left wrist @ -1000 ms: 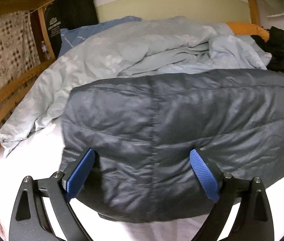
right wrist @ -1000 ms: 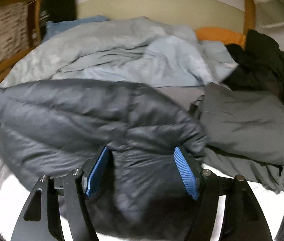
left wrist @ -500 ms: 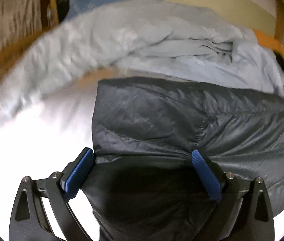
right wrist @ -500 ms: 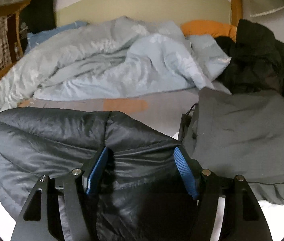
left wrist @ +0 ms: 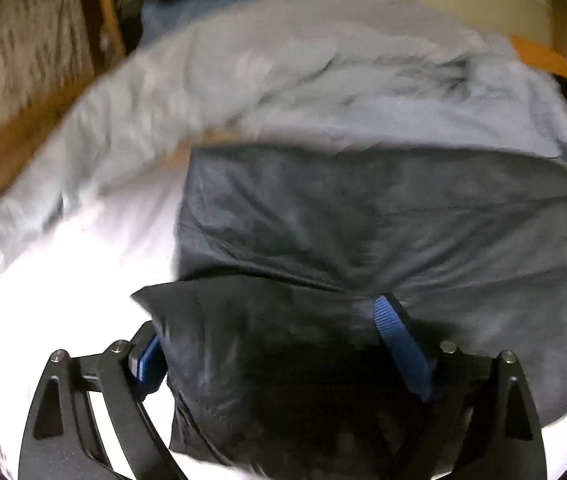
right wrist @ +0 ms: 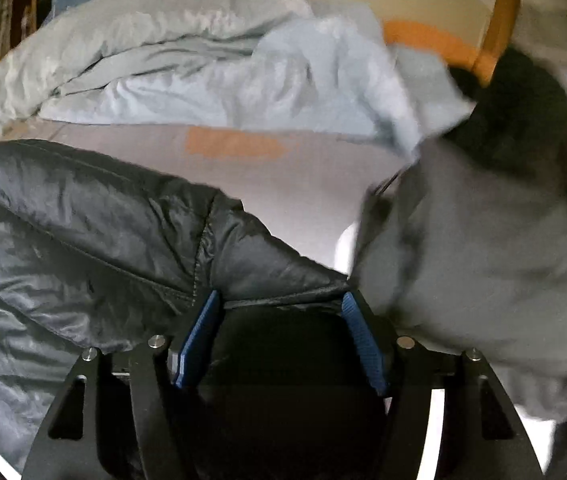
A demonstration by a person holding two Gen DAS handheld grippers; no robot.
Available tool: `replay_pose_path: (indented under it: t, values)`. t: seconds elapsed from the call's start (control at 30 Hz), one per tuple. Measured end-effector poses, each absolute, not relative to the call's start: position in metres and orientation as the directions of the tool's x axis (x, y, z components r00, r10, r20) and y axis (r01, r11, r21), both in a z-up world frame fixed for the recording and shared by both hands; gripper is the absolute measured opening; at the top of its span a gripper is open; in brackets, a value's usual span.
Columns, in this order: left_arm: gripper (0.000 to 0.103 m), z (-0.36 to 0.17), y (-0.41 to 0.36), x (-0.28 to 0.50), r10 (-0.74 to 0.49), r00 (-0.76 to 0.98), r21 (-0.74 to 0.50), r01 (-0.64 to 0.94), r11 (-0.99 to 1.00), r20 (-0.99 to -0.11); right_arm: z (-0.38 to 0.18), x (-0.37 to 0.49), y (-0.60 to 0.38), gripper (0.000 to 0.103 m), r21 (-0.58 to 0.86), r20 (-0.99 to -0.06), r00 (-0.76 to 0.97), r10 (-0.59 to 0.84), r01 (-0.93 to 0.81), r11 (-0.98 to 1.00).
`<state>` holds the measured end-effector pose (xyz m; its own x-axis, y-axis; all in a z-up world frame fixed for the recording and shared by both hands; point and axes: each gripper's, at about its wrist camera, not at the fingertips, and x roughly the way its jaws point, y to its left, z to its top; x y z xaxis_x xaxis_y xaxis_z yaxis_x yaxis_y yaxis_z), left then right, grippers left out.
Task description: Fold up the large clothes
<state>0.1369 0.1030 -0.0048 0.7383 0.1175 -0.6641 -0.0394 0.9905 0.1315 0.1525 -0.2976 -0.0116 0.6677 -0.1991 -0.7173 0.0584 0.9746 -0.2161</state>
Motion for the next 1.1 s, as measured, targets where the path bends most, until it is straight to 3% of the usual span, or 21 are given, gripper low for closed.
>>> replay_pose_path:
  t: [0.2, 0.27, 0.33, 0.5, 0.57, 0.67, 0.73, 0.8, 0.97, 1.1]
  values:
    - [0.092, 0.042, 0.08, 0.117, -0.069, 0.827, 0.064, 0.126, 0.99, -0.558, 0.044, 0.116, -0.288, 0.067, -0.057, -0.638, 0.769, -0.049, 0.016, 0.998]
    - [0.092, 0.044, 0.076, 0.132, -0.074, 0.819, 0.082, 0.145, 0.986, -0.569, 0.047, 0.109, -0.281, 0.082, -0.023, -0.631, 0.776, 0.012, -0.034, 0.999]
    - [0.092, 0.038, 0.081, 0.148, -0.022, 0.82, 0.094, 0.092, 0.991, -0.571, 0.04, 0.109, -0.275, 0.086, -0.001, -0.637, 0.769, 0.049, -0.064, 0.998]
    - [0.095, -0.001, 0.108, 0.195, 0.115, 0.742, 0.126, -0.041, 0.991, -0.661, -0.005, 0.138, -0.277, 0.086, 0.041, -0.722, 0.69, 0.046, -0.024, 0.999]
    - [0.103, -0.017, 0.127, 0.21, 0.064, 0.688, 0.041, -0.05, 0.998, -0.723, -0.016, 0.146, -0.28, 0.087, 0.073, -0.722, 0.69, 0.059, -0.01, 0.997]
    - [0.103, -0.049, 0.143, 0.222, -0.075, 0.584, -0.119, -0.038, 0.992, -0.808, -0.03, 0.156, -0.273, 0.098, -0.008, -0.733, 0.68, 0.018, -0.034, 0.999]
    - [0.103, -0.057, 0.121, 0.213, -0.038, 0.599, -0.044, 0.005, 0.999, -0.8, -0.041, 0.161, -0.268, 0.102, -0.077, -0.728, 0.685, -0.023, -0.048, 0.996]
    - [0.103, -0.057, 0.108, 0.208, 0.026, 0.631, 0.036, 0.004, 0.999, -0.775, -0.048, 0.166, -0.274, 0.102, -0.025, -0.735, 0.678, 0.006, -0.036, 0.999]
    - [0.103, -0.057, 0.108, 0.207, 0.014, 0.621, 0.014, -0.005, 1.0, -0.784, -0.051, 0.166, -0.271, 0.102, -0.067, -0.731, 0.682, -0.034, -0.022, 0.998]
    - [0.102, -0.041, 0.106, 0.2, 0.074, 0.627, 0.061, -0.041, 0.997, -0.776, -0.047, 0.165, -0.27, 0.102, -0.078, -0.732, 0.68, -0.039, -0.027, 0.997]
